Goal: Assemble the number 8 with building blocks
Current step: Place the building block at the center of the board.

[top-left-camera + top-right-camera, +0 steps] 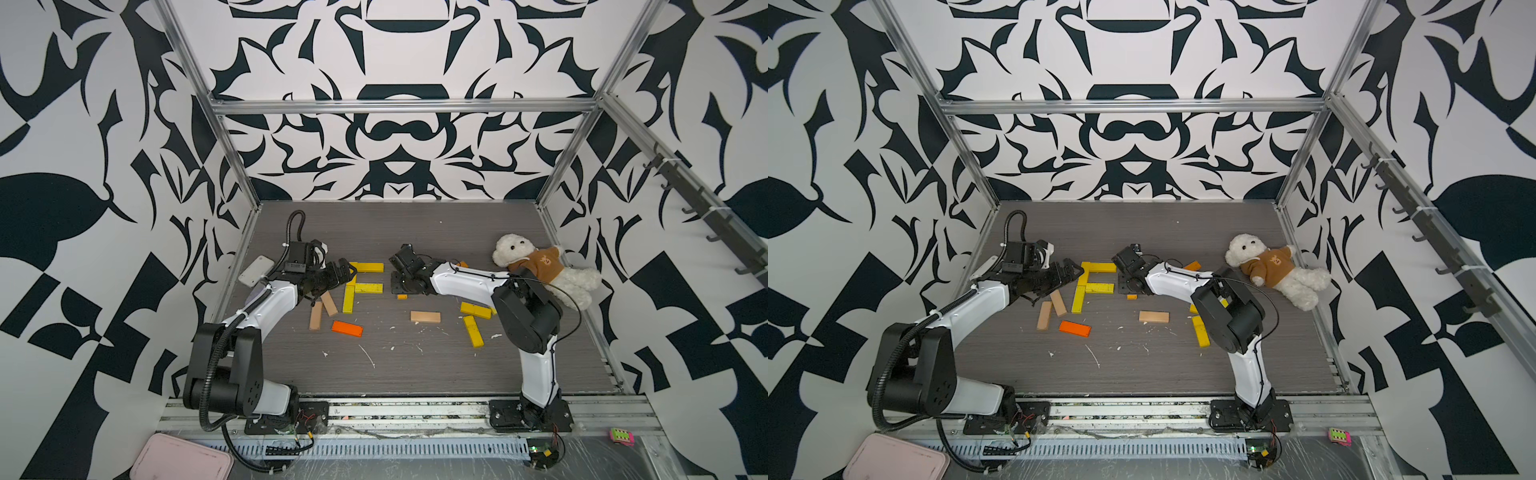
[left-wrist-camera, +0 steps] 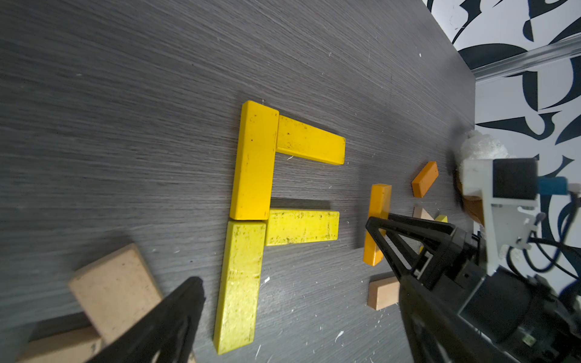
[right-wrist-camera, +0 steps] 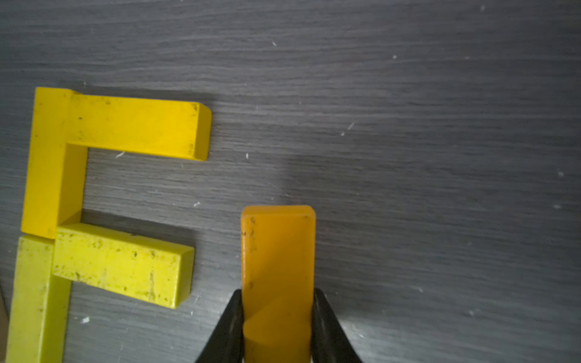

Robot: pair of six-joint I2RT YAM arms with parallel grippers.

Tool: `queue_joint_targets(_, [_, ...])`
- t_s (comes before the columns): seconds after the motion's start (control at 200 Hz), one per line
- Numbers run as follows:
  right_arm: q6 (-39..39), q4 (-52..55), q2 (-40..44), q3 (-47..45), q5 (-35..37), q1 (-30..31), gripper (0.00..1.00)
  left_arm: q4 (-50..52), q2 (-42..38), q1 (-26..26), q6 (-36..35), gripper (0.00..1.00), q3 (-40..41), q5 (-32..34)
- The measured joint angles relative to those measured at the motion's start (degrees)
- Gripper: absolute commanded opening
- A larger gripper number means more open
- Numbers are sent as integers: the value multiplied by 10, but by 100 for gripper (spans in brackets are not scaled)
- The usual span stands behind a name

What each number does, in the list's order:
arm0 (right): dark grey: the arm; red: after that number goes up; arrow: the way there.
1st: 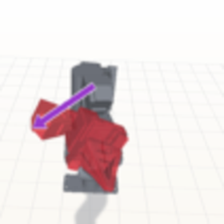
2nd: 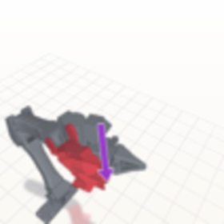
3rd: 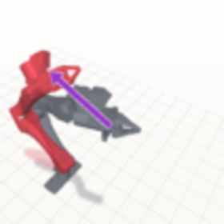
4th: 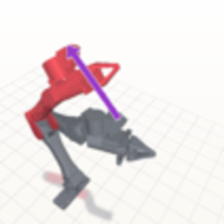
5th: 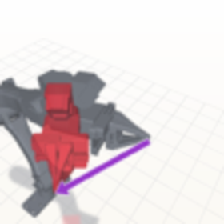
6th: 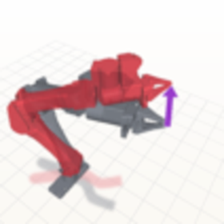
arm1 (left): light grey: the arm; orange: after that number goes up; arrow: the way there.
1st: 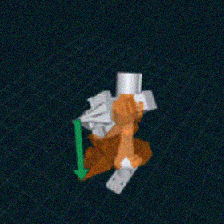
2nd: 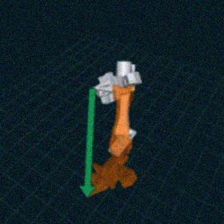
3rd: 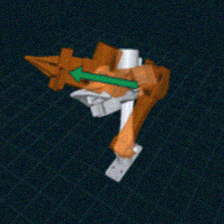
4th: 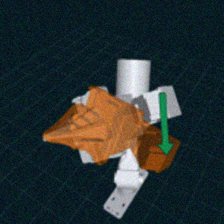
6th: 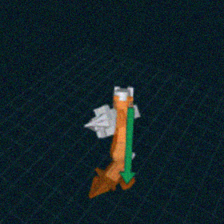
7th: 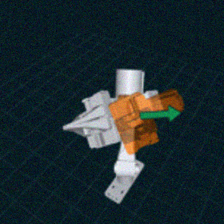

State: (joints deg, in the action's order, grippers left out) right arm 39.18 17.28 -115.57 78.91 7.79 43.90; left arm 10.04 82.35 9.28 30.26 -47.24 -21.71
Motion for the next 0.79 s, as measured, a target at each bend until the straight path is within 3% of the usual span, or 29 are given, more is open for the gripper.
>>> queue_joint_targets(0.795, [51,-53,-59,48,-46,-18,25,-30,29,1,13,99,-5,-22])
